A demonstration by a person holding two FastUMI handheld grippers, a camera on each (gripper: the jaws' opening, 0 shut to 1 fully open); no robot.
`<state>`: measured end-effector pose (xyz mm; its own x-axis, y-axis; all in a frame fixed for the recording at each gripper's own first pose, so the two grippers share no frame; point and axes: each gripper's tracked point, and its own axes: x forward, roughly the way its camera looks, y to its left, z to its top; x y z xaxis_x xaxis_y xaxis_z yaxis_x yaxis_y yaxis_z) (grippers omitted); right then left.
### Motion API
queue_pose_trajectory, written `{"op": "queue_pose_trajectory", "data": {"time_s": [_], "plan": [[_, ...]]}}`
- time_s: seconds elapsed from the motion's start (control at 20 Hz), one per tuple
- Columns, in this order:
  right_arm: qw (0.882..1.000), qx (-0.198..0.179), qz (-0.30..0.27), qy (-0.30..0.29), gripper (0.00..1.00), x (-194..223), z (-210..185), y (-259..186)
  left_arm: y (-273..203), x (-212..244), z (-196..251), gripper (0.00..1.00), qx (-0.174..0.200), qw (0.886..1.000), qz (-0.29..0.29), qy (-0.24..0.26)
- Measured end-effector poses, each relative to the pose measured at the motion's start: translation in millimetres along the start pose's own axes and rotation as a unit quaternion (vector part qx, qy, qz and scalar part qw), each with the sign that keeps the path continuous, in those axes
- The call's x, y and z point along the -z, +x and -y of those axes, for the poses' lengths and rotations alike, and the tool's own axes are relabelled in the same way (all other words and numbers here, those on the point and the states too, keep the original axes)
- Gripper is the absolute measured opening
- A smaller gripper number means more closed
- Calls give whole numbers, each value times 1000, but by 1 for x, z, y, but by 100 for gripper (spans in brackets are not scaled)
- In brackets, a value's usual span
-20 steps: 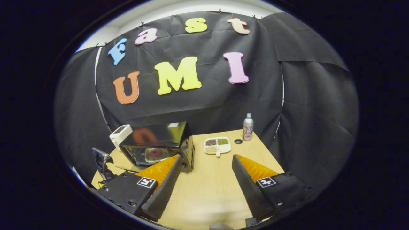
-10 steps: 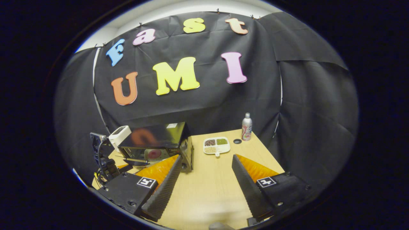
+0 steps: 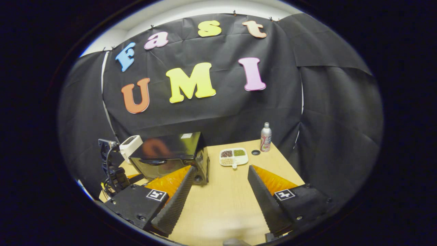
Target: Open the electric oven with the left hand, put the food in, and close the electric oven.
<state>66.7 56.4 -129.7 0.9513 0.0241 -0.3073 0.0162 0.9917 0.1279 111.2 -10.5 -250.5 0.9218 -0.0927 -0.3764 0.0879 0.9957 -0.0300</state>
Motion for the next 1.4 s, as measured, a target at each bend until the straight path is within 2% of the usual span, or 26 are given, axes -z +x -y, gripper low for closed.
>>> {"op": "queue_pose_trajectory", "data": {"time_s": [0.35, 0.45, 0.5, 0.7, 0.75, 0.85, 0.95, 1.05, 1.2, 1.25, 1.4], "plan": [[1000, -8, 15, -8, 96, -9, -6, -10, -34, -32, -7, 97, -10, 999, 32, -8], [999, -13, 29, -15, 96, -19, -7, -15, -53, -57, -9, 97, -11, 998, 53, -16], [999, -15, 38, -20, 99, -25, -9, -16, -62, -70, -11, 97, -13, 998, 64, -17], [997, -17, 73, -34, 96, -45, -8, -32, -107, -123, -23, 97, -26, 993, 115, -11], [996, -19, 81, -36, 99, -50, -8, -35, -120, -137, -25, 97, -29, 991, 130, -12], [995, -20, 94, -35, 96, -59, -7, -40, -144, -158, -26, 96, -31, 988, 151, -19], [994, -20, 106, -33, 100, -67, -4, -45, -169, -175, -32, 96, -42, 984, 171, -15], [992, -16, 121, -34, 96, -74, 0, -50, -190, -186, -33, 96, -49, 981, 185, -10], [990, -11, 132, -51, 96, -78, 3, -54, -210, -186, -31, 96, -52, 981, 188, -16], [989, -14, 135, -51, 100, -80, 2, -56, -216, -185, -32, 96, -56, 981, 185, -15], [990, -18, 131, -50, 96, -77, 1, -59, -223, -186, -30, 96, -59, 980, 189, -14]]}}
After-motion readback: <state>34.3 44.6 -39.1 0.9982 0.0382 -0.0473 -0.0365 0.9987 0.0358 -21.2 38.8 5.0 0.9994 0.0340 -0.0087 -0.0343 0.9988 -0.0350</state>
